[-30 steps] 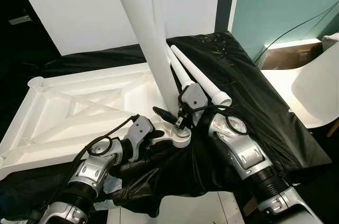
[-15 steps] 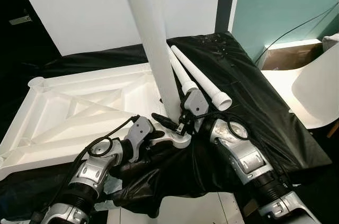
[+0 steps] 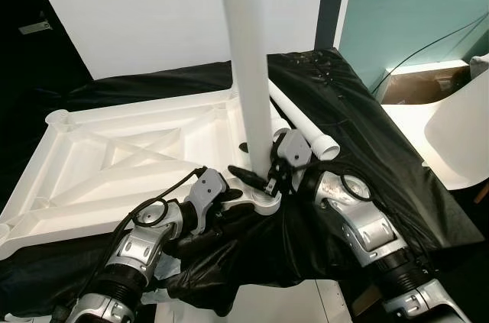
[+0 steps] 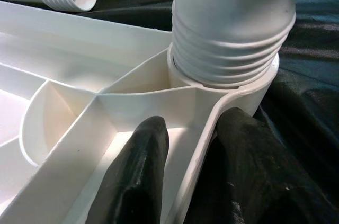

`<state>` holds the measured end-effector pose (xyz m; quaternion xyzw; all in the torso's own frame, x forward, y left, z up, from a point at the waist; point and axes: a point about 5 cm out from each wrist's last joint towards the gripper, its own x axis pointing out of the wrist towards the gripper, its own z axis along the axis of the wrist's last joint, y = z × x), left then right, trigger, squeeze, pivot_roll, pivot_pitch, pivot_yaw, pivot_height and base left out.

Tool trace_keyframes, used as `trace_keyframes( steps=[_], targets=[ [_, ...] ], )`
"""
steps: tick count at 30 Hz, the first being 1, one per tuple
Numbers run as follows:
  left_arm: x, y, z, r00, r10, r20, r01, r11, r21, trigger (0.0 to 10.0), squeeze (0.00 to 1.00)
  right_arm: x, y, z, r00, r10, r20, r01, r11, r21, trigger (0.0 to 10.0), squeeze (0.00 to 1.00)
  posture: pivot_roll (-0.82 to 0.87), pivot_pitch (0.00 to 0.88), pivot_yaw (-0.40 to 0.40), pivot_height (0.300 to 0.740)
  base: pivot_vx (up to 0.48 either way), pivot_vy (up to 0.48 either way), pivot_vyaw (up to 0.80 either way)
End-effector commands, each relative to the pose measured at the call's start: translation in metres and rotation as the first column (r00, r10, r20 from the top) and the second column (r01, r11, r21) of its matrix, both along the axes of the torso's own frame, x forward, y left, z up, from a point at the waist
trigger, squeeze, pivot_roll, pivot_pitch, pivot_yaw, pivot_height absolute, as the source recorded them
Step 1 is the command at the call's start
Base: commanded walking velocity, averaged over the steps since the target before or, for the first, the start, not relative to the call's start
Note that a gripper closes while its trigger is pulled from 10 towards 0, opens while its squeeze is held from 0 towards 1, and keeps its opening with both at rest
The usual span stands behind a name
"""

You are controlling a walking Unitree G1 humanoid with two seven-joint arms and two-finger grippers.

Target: Building children table

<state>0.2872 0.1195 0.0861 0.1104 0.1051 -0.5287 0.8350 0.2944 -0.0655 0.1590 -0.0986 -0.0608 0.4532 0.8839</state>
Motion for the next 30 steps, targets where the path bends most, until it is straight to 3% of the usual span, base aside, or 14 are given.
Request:
trace_keyframes(
  steps=[1,13,20,22,25,27,30],
  targets=[
    [-0.003,0.004,-0.013,0.997,0.053,-0.051,-0.051,0.998,0.030,10.0,0.00,0.003,-0.024,-0.039,0.967,-0.145,-0.211,0.132,0.988,-0.076,10.0,0.00,-0.11,0.000,0.068,0.740,0.000,0.000,0.00],
    [-0.005,0.006,-0.015,0.997,0.059,-0.054,-0.058,0.998,0.032,10.0,0.00,0.003,-0.020,-0.036,0.951,-0.127,-0.282,0.104,0.990,-0.095,10.0,0.00,-0.10,0.000,0.059,0.740,0.000,0.000,0.00],
    [-0.006,0.006,-0.016,0.996,0.064,-0.057,-0.063,0.998,0.032,10.0,0.00,-0.003,-0.025,-0.048,0.930,-0.115,-0.350,0.063,0.986,-0.157,10.0,0.00,-0.10,0.000,0.057,0.740,0.000,0.000,0.00],
    [-0.006,0.006,-0.016,0.996,0.065,-0.057,-0.063,0.998,0.032,10.0,0.00,-0.003,-0.026,-0.048,0.936,-0.138,-0.324,0.094,0.984,-0.150,10.0,0.00,-0.10,0.000,0.058,0.740,0.000,0.000,0.00],
    [-0.007,0.007,-0.016,0.996,0.063,-0.058,-0.061,0.998,0.035,10.0,0.00,-0.002,-0.022,-0.049,0.940,-0.243,-0.238,0.230,0.970,-0.083,10.0,0.00,-0.09,0.000,0.070,0.740,0.000,0.000,0.00],
    [-0.007,0.007,-0.016,0.996,0.063,-0.058,-0.061,0.998,0.035,10.0,0.00,-0.002,-0.022,-0.049,0.940,-0.243,-0.238,0.230,0.970,-0.083,10.0,0.00,-0.09,0.000,0.070,0.740,0.000,0.000,0.00],
    [-0.007,0.008,-0.014,0.997,0.058,-0.058,-0.056,0.998,0.041,10.0,0.00,-0.007,-0.009,-0.055,0.935,-0.307,-0.179,0.312,0.950,-0.002,10.0,0.00,-0.06,0.000,0.078,0.740,0.000,0.000,0.00]
  ],
)
